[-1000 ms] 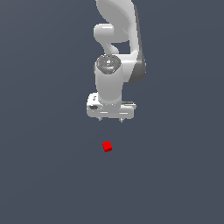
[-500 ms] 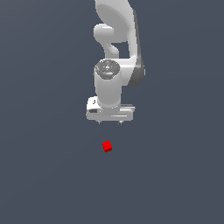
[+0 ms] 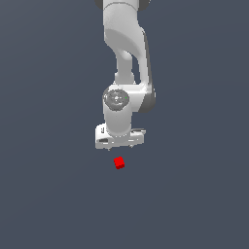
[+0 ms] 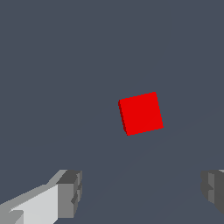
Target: Pick up the red cube and move it to a goal position.
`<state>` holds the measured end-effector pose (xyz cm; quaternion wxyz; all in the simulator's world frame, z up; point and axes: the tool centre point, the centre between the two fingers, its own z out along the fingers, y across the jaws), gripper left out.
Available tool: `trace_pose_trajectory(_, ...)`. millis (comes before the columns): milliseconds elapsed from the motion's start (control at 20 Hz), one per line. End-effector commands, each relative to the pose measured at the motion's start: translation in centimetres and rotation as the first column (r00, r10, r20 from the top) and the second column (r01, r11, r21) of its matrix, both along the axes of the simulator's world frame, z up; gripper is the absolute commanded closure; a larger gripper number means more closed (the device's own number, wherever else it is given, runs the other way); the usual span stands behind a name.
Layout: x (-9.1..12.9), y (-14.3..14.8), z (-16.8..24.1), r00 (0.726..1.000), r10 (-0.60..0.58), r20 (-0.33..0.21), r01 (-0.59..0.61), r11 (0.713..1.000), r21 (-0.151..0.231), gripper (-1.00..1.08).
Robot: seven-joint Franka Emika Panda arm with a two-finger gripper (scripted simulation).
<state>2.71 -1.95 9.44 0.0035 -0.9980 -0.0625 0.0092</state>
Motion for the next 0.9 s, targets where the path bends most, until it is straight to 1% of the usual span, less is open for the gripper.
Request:
trace_pose_trajectory(0, 0.9, -0.3, -1.8, 0.999, 0.052, 0.004, -0.052, 0.999, 0.000, -0.92)
trace_pose_trajectory(200, 2.3, -0.5, -4.3, 0.992, 0.123, 0.011, -0.123, 0.992, -0.002, -0.92)
trace_pose_trajectory(450, 3.6, -0.6, -6.3, 0.983, 0.184, 0.016, -0.184, 0.983, -0.004, -0.92)
trace_pose_trajectory(850, 4.5, -0.6, -7.5, 0.975, 0.221, 0.019, -0.221, 0.975, -0.006, -0.92)
